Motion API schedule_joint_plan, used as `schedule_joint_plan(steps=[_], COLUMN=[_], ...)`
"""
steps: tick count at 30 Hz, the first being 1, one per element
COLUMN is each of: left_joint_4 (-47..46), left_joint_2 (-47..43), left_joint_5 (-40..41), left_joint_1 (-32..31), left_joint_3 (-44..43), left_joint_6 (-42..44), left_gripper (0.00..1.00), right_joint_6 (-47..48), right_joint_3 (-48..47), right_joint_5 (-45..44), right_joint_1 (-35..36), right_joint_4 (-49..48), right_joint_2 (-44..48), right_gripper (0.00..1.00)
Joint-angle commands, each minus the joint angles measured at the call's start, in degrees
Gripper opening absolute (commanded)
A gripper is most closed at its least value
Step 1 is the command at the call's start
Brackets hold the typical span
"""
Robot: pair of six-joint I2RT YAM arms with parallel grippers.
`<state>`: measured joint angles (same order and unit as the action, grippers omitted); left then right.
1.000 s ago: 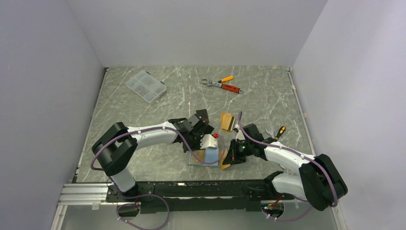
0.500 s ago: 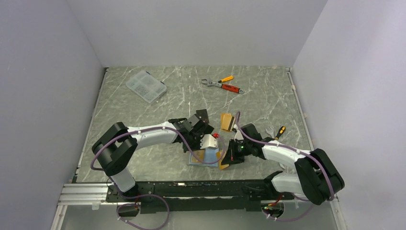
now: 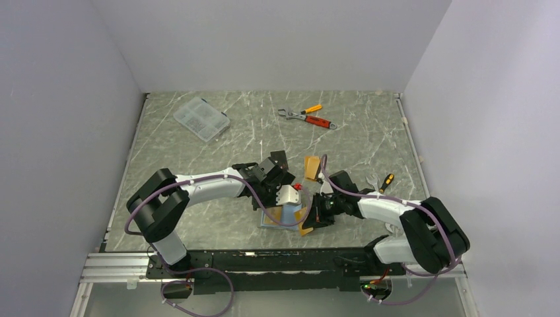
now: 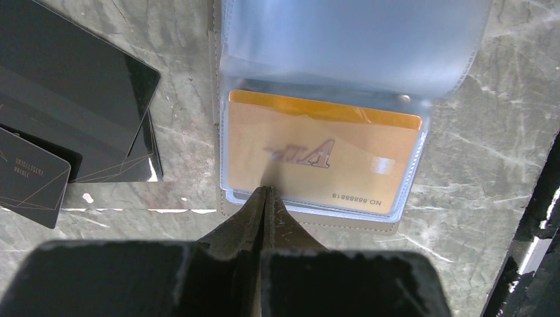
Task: Put the credit cards into the card holder
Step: Turn over the card slot in the card holder.
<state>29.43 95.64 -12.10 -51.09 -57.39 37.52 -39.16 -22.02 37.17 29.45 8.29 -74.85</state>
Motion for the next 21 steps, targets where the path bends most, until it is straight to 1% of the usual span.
schedule_joint_plan(steps=[1, 6, 9, 13, 16, 21], left_joint_4=[2.4, 4.5, 6.6, 7.2, 5.4, 2.4], left_joint_2=[-1.4, -2.9, -3.2, -2.3, -2.4, -1.7], left_joint_5=[1.1, 0.1, -2.5, -6.2, -8.6, -9.5], left_joint_1=[-0.1, -0.1, -0.2, -0.9, -2.7, -6.2], left_joint_3=[-0.3, -3.6, -7.1, -10.3, -9.4, -7.9], left_joint_6=[1.5, 1.7, 1.1, 0.4, 0.5, 0.2], left_gripper=[0.04, 0.05, 0.06, 0.06, 0.07, 0.07], right_joint_6=[-0.3, -0.7, -1.1, -1.3, -1.3, -1.5], right_joint_3=[-0.4, -0.5, -0.6, -1.3, -1.7, -2.0], right_joint_5=[-2.4, -2.1, -1.7, -1.0, -0.7, 0.1], right_joint_1=[0.8, 0.9, 1.0, 0.9, 1.0, 1.0], right_joint_4=[-0.1, -1.0, -1.9, -2.6, -2.9, -3.9], right_joint_2=[-2.0, -2.9, -3.1, -3.8, -4.2, -5.3], right_gripper=[0.0, 0.0, 0.0, 0.0, 0.0, 0.0])
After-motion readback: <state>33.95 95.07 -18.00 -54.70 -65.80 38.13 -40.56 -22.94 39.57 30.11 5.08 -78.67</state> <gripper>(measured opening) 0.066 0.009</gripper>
